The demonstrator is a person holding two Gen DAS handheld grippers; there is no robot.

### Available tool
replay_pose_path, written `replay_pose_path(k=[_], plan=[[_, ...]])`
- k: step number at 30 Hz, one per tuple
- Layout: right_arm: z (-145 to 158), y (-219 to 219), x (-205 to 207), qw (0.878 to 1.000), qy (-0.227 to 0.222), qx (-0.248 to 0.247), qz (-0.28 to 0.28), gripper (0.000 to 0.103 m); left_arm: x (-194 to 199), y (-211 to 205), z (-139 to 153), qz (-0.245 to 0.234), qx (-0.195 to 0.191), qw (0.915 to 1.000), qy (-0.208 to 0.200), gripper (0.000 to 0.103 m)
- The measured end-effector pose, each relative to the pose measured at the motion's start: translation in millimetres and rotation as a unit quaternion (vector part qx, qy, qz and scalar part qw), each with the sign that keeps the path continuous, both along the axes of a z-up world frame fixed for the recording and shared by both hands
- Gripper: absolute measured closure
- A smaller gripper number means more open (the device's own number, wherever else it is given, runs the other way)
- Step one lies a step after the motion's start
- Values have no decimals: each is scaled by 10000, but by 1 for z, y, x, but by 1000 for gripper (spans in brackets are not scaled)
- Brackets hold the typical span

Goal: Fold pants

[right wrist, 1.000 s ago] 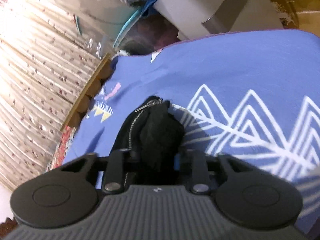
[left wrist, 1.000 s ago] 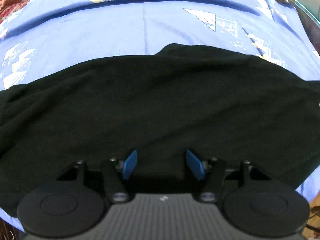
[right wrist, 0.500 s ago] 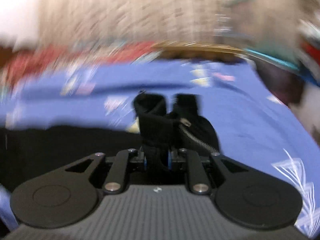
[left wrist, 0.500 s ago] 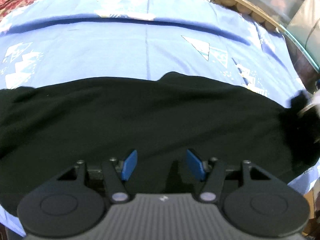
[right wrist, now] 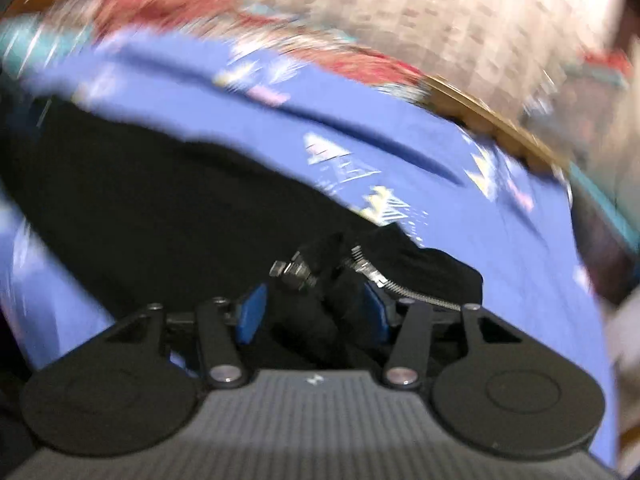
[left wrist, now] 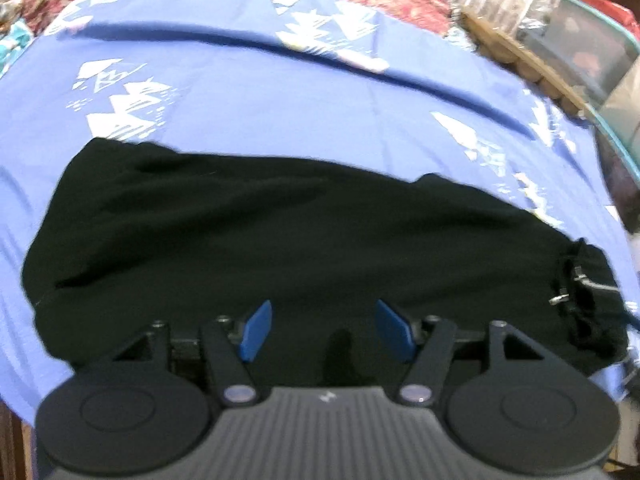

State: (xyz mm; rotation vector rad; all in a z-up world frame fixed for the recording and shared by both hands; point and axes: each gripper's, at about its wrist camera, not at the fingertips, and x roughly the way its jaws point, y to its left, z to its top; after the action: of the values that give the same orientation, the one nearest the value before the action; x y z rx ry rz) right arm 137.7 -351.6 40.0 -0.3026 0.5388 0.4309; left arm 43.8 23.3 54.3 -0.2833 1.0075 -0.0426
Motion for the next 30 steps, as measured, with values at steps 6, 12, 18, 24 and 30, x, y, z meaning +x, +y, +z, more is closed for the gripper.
replay_pose_path(k=[6,12,18,24,30], plan=[[-45,-32,59,9749,1356,1127,-1359,82,0,3,-26,15,345,9987,364,45],[-15,-19,44,9801,919,959,-1474,79,-38,34,21,-223,-120,9976,-640,28],[-9,31,41,9706,1423,1856,-563,79,-83,111,35,827,15,9905,-1102,9],[-21,147,60,9527,2325,1873,565,82,-91,180,0,1904,-793,9760,-694,9],[-5,255,62,9350,2748,1894,1201,87,-54,182,-26,1533,-1052,9800,-705,0]])
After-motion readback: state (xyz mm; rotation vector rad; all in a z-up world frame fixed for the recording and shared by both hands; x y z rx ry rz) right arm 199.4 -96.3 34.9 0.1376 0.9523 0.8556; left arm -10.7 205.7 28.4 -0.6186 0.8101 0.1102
